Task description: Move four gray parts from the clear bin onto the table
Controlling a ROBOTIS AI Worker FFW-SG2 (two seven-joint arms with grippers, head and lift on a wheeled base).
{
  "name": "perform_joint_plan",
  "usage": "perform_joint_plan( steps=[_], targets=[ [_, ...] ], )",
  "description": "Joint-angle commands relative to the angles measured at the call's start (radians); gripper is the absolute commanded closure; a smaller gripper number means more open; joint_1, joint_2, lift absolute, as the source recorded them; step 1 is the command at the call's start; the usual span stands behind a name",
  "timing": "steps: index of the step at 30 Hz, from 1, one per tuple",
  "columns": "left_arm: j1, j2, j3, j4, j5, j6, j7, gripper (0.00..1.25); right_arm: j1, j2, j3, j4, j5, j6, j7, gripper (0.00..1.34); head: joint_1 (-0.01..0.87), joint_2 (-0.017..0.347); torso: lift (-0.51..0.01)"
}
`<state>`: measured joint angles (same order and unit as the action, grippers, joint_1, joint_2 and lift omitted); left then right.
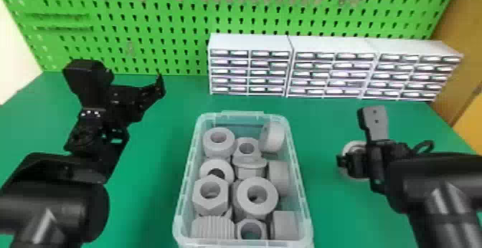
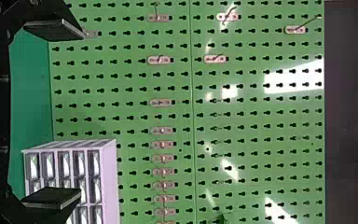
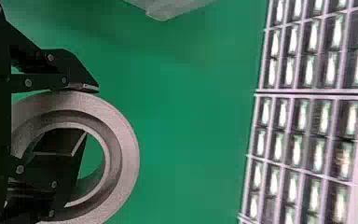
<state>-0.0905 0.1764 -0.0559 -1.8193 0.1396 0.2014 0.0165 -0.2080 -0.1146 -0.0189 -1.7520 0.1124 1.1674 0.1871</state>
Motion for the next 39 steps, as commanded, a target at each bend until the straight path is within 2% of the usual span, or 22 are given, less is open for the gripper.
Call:
perform_joint_plan(
  steps=[1,21,39],
  targets=[
    [0.0,0.0,-0.001,0.0,0.0,0.003,-0.001,0.11,0.002,-0.008,-0.001,0.029,-0.017,0.014,0.0,0.93,0.687,0.026,-0.05],
    [0.0,0.0,-0.002,0.002,-0.003,0.007,0.0,0.11,0.001,-0.014,-0.001,0.117,-0.034,0.028,0.0,0.93,0.687,0.026,-0.05],
    [-0.002,0.0,-0.002,0.003,-0.003,0.007,-0.001,0.11,0.005,-0.014,-0.003,0.134,-0.039,0.009,0.0,0.93,0.687,0.026,-0.05]
  ],
)
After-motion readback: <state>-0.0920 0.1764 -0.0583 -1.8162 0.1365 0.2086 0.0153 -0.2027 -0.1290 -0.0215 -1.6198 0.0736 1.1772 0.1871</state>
